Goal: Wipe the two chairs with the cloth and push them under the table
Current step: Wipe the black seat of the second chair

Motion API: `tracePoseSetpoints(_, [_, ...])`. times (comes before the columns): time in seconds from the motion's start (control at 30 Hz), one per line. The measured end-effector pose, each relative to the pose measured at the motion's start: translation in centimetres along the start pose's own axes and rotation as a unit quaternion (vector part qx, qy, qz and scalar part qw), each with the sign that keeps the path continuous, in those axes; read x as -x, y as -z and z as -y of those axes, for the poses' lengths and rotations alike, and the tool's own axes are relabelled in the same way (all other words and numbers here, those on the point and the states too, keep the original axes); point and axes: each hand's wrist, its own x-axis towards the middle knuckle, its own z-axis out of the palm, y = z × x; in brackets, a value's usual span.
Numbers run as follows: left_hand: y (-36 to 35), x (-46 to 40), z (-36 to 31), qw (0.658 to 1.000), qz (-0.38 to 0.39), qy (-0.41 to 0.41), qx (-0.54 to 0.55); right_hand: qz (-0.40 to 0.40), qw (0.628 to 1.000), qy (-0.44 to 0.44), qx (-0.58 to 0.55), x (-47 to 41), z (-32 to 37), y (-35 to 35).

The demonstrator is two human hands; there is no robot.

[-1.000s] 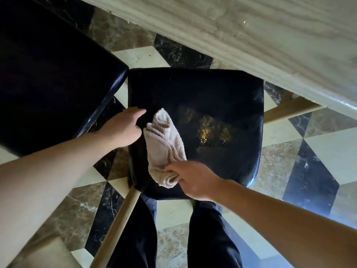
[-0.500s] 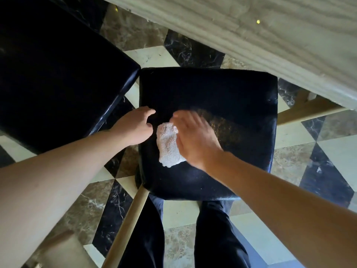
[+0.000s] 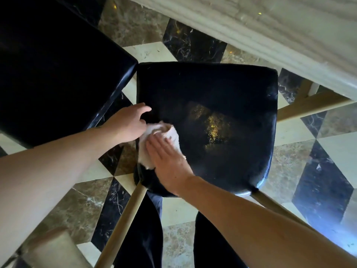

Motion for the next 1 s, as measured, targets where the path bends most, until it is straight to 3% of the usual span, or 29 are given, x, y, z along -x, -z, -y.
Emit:
tracePoseSetpoints(0.13, [0.4, -0.1, -0.2, 1.000, 0.007, 0.012, -0.016, 0.094, 0.982, 0.138, 0.084, 2.2, 0.6, -1.2])
tracePoseSetpoints(0.23, [0.0, -0.2, -0.9, 0.998, 0.021, 0.018, -0.048, 0.156, 0.954, 0.231, 0.112, 5.6, -2.9, -0.7])
tracePoseSetpoints(0.33, [-0.2, -0.6, -1.9, 0.998, 0.013, 0.031, -0.049, 0.170, 0.917, 0.334, 0.138, 10.1, -8.4, 1.0])
tracePoseSetpoints(0.47, [-0.2, -1.3, -3.0, 0.998, -0.018, 0.050, -0.033, 0.222, 0.903, 0.342, 0.133, 15.1, -16.9, 4.7])
tracePoseSetpoints(0.6, [-0.4, -1.1, -3.4, 0.997, -0.025, 0.053, -0.052, 0.265, 0.938, 0.198, 0.105, 16.6, -24.8, 8.1])
tracePoseSetpoints(0.7, [-0.6, -1.0, -3.4, 0.997, -0.027, 0.047, -0.062, 0.099, 0.993, 0.019, 0.066, 14.9, -27.4, 10.3])
tracePoseSetpoints(0.8, [-0.3, -1.3, -3.9, 0.995, -0.003, 0.080, -0.054, -0.050, 0.991, -0.119, 0.028, 10.8, -26.4, 10.3])
tracePoseSetpoints(0.87, [0.6, -1.5, -4.1, 0.994, 0.031, 0.104, -0.029, -0.140, 0.949, -0.273, -0.075, 6.6, -23.7, 9.8])
tracePoseSetpoints(0.93, [2.1, -1.8, -4.3, 0.992, 0.063, 0.113, 0.007, -0.232, 0.863, -0.411, -0.179, 1.6, -20.7, 9.5])
tracePoseSetpoints(1.0, [3.9, -1.9, -4.3, 0.991, 0.071, 0.105, 0.030, -0.284, 0.810, -0.464, -0.222, -3.0, -18.2, 9.4])
